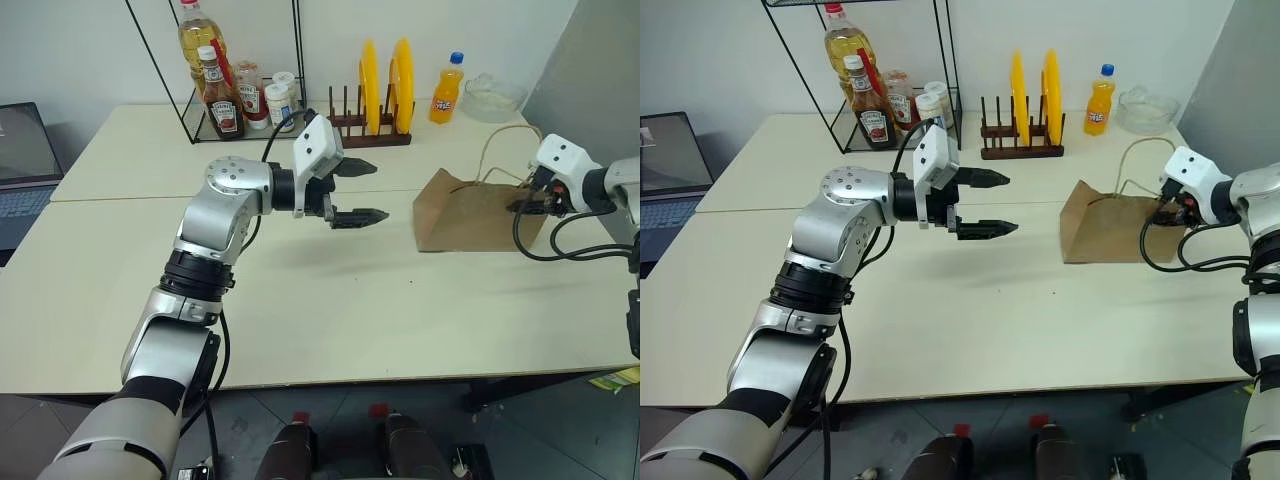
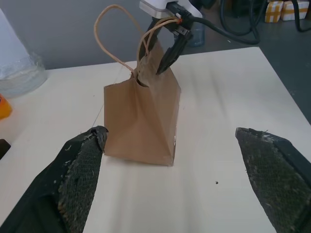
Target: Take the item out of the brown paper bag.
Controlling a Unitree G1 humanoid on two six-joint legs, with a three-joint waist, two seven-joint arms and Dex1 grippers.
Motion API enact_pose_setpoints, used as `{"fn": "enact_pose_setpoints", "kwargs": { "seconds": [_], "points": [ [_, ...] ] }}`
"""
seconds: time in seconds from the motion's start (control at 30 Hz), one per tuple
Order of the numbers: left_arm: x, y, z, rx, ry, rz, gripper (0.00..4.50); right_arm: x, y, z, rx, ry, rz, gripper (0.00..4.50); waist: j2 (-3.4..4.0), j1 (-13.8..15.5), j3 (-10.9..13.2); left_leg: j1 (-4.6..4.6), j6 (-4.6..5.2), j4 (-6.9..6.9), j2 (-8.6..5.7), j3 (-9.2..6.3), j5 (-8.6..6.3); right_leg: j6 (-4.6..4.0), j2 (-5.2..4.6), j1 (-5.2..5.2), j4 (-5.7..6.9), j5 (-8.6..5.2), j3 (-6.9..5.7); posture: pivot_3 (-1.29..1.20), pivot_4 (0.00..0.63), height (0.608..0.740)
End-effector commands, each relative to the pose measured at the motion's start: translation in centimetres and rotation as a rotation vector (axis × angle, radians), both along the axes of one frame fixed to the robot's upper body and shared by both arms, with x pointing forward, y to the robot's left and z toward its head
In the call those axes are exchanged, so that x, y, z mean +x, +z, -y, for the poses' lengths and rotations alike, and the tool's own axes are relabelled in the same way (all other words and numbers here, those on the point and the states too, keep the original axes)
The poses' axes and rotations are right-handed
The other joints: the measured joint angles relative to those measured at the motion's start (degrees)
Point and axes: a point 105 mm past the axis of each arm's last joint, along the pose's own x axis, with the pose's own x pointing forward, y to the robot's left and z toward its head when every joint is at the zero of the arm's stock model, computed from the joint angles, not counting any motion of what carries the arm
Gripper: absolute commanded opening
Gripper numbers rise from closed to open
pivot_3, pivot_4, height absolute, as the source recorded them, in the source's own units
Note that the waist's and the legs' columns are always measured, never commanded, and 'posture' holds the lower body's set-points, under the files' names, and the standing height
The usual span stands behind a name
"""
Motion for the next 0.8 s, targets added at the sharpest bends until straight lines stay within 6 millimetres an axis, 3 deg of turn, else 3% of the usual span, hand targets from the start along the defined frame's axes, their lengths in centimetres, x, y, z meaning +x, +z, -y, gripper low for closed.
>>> {"fn": "enact_pose_setpoints", "kwargs": {
  "seconds": [0.03, 0.13, 0.4, 0.5, 0.63, 0.8],
  "points": [
    [-0.4, 1.2, 0.3, -0.012, -0.013, 0.065, 4.50, 0.1, 1.5, -0.2, 0.026, 0.011, 0.033, 0.96, 0.00, 0.0, 0.0, 0.00, 0.00, 0.00, 0.00, 0.00, 0.00, 0.00, 0.00, 0.00, 0.00, 0.00, 0.00, 0.00, 0.150, 0.740],
    [-0.3, 1.0, 0.0, -0.007, -0.007, 0.065, 4.50, 0.0, 1.3, -0.3, 0.047, 0.015, 0.023, 0.01, 0.00, 0.0, 0.0, 0.00, 0.00, 0.00, 0.00, 0.01, 0.00, 0.00, 0.00, 0.00, 0.00, 0.00, 0.00, 0.00, 0.150, 0.740],
    [-0.9, 0.1, -0.5, 0.001, -0.004, 0.048, 4.50, -0.2, 1.1, -0.8, 0.099, 0.037, 0.029, 0.01, 0.00, 0.0, 0.0, 0.01, 0.00, 0.01, 0.00, -0.01, 0.00, 0.00, 0.00, 0.00, 0.03, 0.00, 0.01, 0.00, 0.150, 0.740],
    [-1.0, -0.2, -1.6, 0.004, 0.034, 0.036, 4.50, -0.1, 2.2, -1.5, 0.134, 0.070, 0.077, 0.01, 0.00, -0.3, 0.0, 0.02, 0.00, 0.01, 0.01, -0.02, 0.00, -0.01, 0.00, -0.01, 0.06, 0.00, 0.05, 0.00, 0.150, 0.740],
    [-0.6, -0.6, -4.7, 0.008, 0.146, 0.019, 4.50, 0.1, 4.7, -4.4, 0.208, 0.168, 0.146, 0.01, 0.15, -1.2, 0.1, 0.05, 0.00, 0.00, 0.07, -0.03, 0.00, -0.01, 0.01, -0.06, 0.09, 0.00, 0.10, 0.00, 0.150, 0.740],
    [-0.8, -1.1, -8.0, -0.002, 0.275, -0.010, 4.50, 0.3, 5.2, -10.0, 0.277, 0.311, 0.152, 0.01, 0.17, -1.7, 0.1, 0.02, 0.00, 0.00, 0.06, -0.16, 0.00, -0.01, 0.02, -0.09, 0.13, 0.01, 0.07, 0.00, 0.150, 0.740]
  ]
}}
